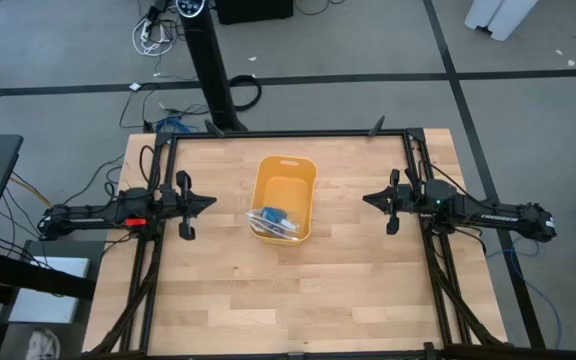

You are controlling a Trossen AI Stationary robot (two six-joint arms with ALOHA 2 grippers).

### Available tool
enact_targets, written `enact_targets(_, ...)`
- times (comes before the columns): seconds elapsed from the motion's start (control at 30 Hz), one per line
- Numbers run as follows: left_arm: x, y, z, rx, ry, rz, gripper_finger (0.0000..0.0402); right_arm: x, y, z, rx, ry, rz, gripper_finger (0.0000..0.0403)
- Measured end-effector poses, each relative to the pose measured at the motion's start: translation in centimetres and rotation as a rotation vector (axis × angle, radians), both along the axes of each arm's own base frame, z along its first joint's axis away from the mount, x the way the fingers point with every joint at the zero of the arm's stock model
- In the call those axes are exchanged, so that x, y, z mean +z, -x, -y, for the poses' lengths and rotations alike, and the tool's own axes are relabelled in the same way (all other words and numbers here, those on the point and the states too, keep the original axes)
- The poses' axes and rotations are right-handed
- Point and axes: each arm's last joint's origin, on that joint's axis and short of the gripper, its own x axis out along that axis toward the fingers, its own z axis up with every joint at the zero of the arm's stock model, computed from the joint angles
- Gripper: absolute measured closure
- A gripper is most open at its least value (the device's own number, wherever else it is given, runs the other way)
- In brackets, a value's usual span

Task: Roll bandage
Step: Return to Home Position

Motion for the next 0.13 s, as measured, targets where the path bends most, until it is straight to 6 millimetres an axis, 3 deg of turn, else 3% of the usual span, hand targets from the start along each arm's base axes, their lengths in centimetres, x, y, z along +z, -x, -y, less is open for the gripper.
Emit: enact_targets(0.13,0.00,0.00,0.00,0.000,0.000,0.000,0.0394,0.01,0.00,0.00,0.000,0.000,0.000,0.0380)
